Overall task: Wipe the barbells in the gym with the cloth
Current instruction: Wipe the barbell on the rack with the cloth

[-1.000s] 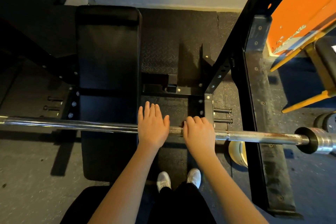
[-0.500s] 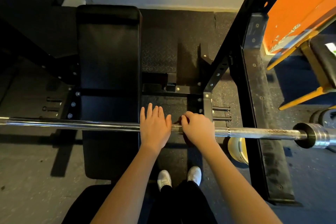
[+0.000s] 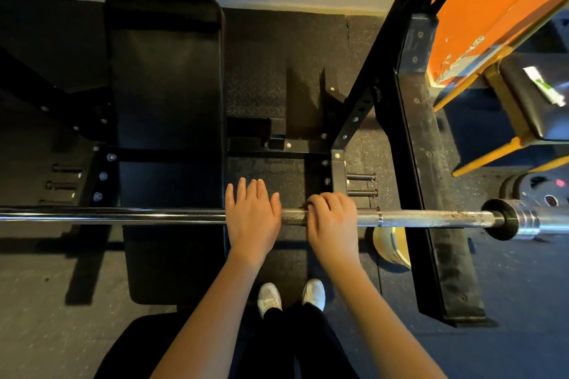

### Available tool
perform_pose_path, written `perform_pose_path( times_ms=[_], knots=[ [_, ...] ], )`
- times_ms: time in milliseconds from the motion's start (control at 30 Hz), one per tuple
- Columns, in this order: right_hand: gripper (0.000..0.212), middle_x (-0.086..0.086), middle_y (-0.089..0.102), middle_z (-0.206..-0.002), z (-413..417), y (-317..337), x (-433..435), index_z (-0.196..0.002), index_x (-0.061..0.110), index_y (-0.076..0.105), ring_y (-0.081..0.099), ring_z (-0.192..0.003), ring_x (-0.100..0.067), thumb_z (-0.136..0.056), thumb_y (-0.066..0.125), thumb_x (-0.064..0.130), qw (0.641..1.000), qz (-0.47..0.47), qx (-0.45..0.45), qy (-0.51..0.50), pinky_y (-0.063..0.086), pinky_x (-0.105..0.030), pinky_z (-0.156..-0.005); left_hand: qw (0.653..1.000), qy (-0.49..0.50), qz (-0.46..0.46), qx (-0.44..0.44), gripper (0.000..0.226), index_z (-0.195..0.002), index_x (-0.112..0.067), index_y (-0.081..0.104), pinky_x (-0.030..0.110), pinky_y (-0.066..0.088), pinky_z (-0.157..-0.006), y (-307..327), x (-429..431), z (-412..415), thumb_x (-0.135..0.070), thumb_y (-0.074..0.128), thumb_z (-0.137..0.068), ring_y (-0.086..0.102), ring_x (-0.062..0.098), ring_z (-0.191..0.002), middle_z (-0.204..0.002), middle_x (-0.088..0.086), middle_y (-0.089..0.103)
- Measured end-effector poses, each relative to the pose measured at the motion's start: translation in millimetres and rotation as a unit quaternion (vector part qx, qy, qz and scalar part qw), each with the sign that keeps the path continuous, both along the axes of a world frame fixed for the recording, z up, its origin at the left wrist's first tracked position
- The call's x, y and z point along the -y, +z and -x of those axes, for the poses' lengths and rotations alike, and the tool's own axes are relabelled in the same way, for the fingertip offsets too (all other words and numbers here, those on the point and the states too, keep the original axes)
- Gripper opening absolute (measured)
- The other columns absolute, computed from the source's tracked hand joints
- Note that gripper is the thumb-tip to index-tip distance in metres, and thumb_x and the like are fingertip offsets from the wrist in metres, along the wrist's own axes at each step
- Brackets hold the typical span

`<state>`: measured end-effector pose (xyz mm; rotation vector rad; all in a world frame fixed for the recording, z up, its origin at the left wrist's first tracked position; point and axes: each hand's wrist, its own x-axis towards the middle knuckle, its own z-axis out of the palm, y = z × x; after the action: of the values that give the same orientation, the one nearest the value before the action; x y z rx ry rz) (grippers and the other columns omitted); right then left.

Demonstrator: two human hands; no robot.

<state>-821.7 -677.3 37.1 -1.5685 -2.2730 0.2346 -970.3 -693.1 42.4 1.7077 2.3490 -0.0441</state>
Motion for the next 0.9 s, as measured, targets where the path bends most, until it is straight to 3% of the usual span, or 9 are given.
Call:
perform_pose_path(
  times_ms=[67, 167, 300, 467, 567, 667, 767, 900],
  knots=[
    [0.024, -0.007, 0.067, -0.09, -29.1, -0.7, -13.0, -0.096, 0.008, 0.069, 0.062, -0.084, -0.026, -0.091, 0.05, 0.022, 0.999, -0.01, 0.023, 0.027, 0.05, -0.039, -0.075, 1.0, -0.01, 0.002, 0.003, 0.058, -0.146, -0.013, 0.042, 0.044, 0.01, -0.12, 0.5, 0.8, 1.0, -0.041, 0.015, -0.102, 0.027, 0.023, -0.145, -0.149, 0.004, 0.045],
    [0.037, -0.008, 0.066, -0.09, -73.4, -1.1, -24.1, -0.095, 0.007, 0.068, 0.06, -0.085, -0.029, -0.092, 0.038, 0.028, 0.999, -0.003, 0.016, -0.052, 0.047, -0.042, -0.077, 1.0, -0.013, 0.006, -0.004, 0.062, -0.146, -0.014, 0.041, 0.045, 0.01, -0.12, 0.7, 0.5, 0.9, -0.043, 0.009, -0.101, 0.027, 0.023, -0.145, -0.15, 0.004, 0.044],
    [0.033, -0.007, 0.063, -0.093, -31.6, -7.2, -7.7, -0.096, 0.009, 0.067, 0.055, -0.092, -0.027, -0.094, 0.039, 0.026, 0.988, 0.011, -0.025, -0.154, 0.036, -0.039, -0.089, 1.0, -0.01, -0.01, -0.006, 0.077, -0.141, -0.013, 0.048, 0.046, 0.015, -0.119, -3.2, 1.5, 1.3, -0.045, -0.004, -0.094, 0.034, 0.024, -0.142, -0.143, 0.005, 0.052],
    [0.034, -0.003, 0.065, -0.102, -56.3, -1.3, -9.9, -0.105, 0.014, 0.067, 0.058, -0.097, -0.023, -0.094, 0.04, 0.032, 0.999, -0.008, 0.021, 0.042, 0.043, -0.039, -0.088, 1.0, -0.011, -0.008, -0.005, 0.067, -0.14, -0.013, 0.05, 0.047, 0.016, -0.119, -3.5, 2.2, 0.8, -0.043, 0.007, -0.099, 0.036, 0.025, -0.141, -0.141, 0.005, 0.054],
    [0.035, -0.001, 0.066, -0.101, -95.6, 1.1, -20.4, -0.104, 0.015, 0.068, 0.059, -0.097, -0.023, -0.094, 0.041, 0.034, 1.0, 0.009, 0.014, -0.026, 0.039, -0.041, -0.091, 1.0, -0.007, -0.016, -0.01, 0.076, -0.138, -0.01, 0.052, 0.048, 0.017, -0.118, -2.6, 5.7, -0.3, -0.046, 0.001, -0.095, 0.038, 0.027, -0.14, -0.139, 0.006, 0.056],
    [0.028, -0.009, 0.065, -0.107, -62.8, -3.4, -0.8, -0.105, 0.008, 0.068, 0.056, -0.106, -0.028, -0.093, 0.049, 0.023, 0.993, 0.021, -0.031, -0.11, 0.042, -0.049, -0.097, 1.0, 0.002, -0.019, -0.01, 0.076, -0.139, -0.011, 0.051, 0.048, 0.017, -0.118, -2.7, 10.3, -2.4, -0.046, 0.0, -0.094, 0.038, 0.027, -0.14, -0.14, 0.006, 0.056],
    [0.026, -0.01, 0.066, -0.107, -7.0, -5.0, 18.3, -0.105, 0.009, 0.069, 0.06, -0.106, -0.031, -0.09, 0.051, 0.021, 0.998, 0.025, -0.036, -0.04, 0.048, -0.051, -0.094, 1.0, 0.007, -0.007, -0.009, 0.072, -0.142, -0.013, 0.047, 0.046, 0.013, -0.12, -1.9, 14.8, -4.0, -0.046, 0.001, -0.097, 0.033, 0.026, -0.143, -0.144, 0.004, 0.051],
    [0.028, -0.006, 0.066, -0.107, -33.9, 2.2, 4.0, -0.11, 0.013, 0.067, 0.062, -0.102, -0.026, -0.09, 0.054, 0.027, 0.997, 0.017, 0.003, 0.073, 0.05, -0.042, -0.088, 1.0, -0.004, 0.006, 0.009, 0.062, -0.149, -0.016, 0.035, 0.044, 0.004, -0.121, 1.9, 15.6, -0.1, -0.044, 0.009, -0.099, 0.017, 0.022, -0.148, -0.154, 0.002, 0.037]
  ],
)
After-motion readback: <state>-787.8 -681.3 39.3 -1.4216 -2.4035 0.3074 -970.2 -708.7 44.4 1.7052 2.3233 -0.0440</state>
